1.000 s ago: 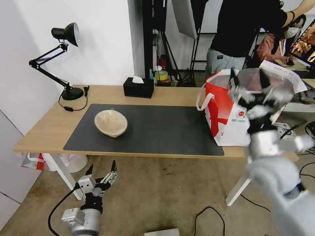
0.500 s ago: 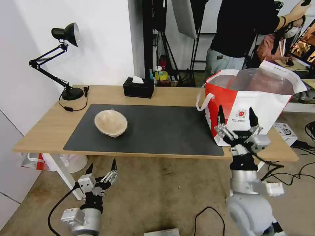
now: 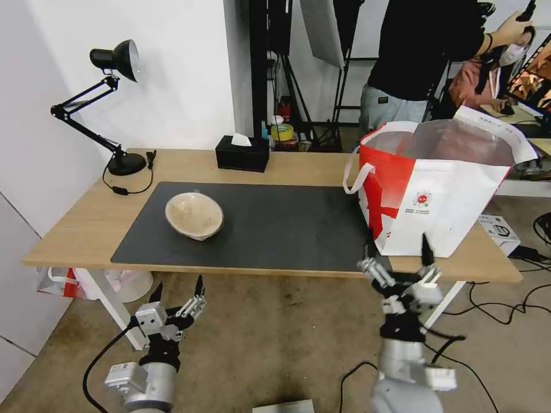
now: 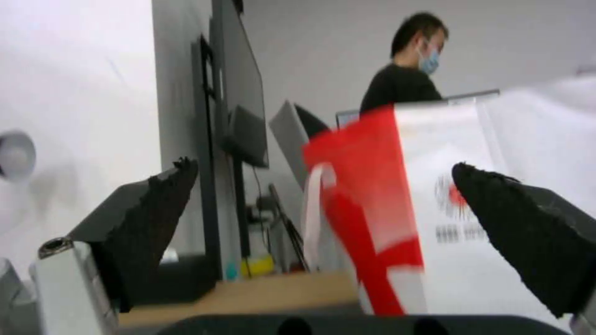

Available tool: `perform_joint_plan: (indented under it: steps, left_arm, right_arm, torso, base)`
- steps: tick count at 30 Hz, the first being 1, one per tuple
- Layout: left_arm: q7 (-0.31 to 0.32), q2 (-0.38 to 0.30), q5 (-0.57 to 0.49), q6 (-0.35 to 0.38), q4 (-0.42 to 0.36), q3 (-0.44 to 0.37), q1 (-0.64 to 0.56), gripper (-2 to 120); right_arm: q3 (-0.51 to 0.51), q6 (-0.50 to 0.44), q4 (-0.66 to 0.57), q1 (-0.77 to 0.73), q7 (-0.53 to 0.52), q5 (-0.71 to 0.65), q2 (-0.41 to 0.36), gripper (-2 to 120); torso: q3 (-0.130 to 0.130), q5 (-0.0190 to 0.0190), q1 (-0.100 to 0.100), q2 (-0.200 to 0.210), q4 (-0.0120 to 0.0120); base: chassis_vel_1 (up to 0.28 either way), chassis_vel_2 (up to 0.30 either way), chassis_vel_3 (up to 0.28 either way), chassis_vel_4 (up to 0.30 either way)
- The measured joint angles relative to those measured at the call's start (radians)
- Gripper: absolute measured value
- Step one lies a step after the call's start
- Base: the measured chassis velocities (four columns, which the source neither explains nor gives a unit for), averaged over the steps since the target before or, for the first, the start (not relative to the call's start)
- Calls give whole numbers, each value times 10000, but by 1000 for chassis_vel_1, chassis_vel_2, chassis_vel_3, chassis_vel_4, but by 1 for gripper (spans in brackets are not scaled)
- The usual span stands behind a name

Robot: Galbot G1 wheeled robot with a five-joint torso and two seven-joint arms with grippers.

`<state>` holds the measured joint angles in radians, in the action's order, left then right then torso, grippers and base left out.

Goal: Pick up the trash from the table and place it into the takeout bag.

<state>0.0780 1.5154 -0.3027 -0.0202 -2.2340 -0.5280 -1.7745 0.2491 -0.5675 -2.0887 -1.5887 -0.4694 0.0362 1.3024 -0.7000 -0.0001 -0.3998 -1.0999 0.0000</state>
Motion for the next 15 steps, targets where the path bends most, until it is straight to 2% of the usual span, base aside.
perform_joint_plan:
  steps: [15]
  left_arm:
    - [-8,19,-67,24,8,1,55,100]
  right_arm:
    - [-344,-698,871,-456,-321,721,-110,100]
  torso:
    - [0,1,-1,0,0]
  base:
    - [0,0,0,0]
